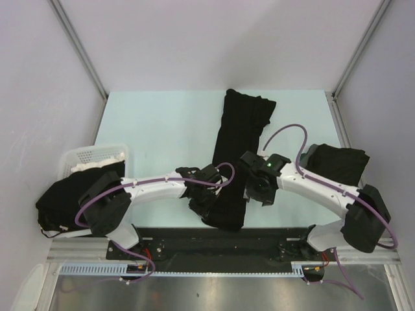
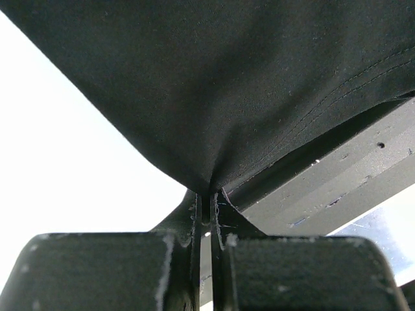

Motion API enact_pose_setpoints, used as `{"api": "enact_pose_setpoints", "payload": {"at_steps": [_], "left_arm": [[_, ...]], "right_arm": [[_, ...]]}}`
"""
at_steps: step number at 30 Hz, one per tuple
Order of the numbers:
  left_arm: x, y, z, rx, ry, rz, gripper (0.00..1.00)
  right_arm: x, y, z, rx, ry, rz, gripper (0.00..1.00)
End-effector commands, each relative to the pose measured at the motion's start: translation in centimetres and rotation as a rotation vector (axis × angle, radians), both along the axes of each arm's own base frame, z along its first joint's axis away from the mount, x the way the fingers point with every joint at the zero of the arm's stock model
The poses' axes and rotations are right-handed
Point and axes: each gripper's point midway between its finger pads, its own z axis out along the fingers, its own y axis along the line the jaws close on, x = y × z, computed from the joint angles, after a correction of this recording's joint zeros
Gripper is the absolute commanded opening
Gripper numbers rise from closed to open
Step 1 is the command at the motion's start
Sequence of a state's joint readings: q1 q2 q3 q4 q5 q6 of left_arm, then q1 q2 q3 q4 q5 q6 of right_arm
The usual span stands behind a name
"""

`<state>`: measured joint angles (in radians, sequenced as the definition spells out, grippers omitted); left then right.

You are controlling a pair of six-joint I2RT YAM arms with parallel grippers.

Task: Fold and stack the t-shirts
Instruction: Grab the bottom of the folded rectangular tshirt with both arms

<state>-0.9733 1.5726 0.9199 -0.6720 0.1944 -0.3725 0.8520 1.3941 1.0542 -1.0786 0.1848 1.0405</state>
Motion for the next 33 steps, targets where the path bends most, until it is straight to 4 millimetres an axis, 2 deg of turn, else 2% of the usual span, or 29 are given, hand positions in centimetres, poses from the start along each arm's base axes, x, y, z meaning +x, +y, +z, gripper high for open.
{"api": "enact_pose_setpoints", "payload": {"at_steps": [1, 6, 12, 16, 18, 22, 33], "left_arm": [[0.2, -0.5, 1.2, -0.033, -0.028, -0.032, 0.0], [0.2, -0.4, 1.2, -0.026, -0.028, -0.034, 0.0], [0.5, -0.5, 1.6, -0.031, -0.036, -0.034, 0.0], [0.6, -0.5, 1.8, -0.026, -0.044, -0.037, 0.0], [0.7, -0.5, 1.9, -0.023, -0.046, -0.037, 0.0], [0.9, -0.8, 2.2, -0.026, -0.05, -0.041, 0.0], [1.0, -0.9, 2.1, -0.02, -0.048, -0.047, 0.0]], "right_arm": [[0.3, 1.1, 0.4, 0.134, -0.07, -0.096, 0.58], [0.2, 1.4, 0.0, 0.245, -0.143, -0.148, 0.58], [-0.3, 2.0, -1.2, 0.251, -0.199, -0.152, 0.59], [-0.9, 3.0, -2.6, 0.266, -0.217, -0.17, 0.59], [-1.2, 4.0, -2.8, 0.296, -0.228, -0.178, 0.59], [-1.5, 4.8, -3.4, 0.293, -0.232, -0.184, 0.6], [-3.1, 3.9, -4.4, 0.279, -0.227, -0.25, 0.61]]}}
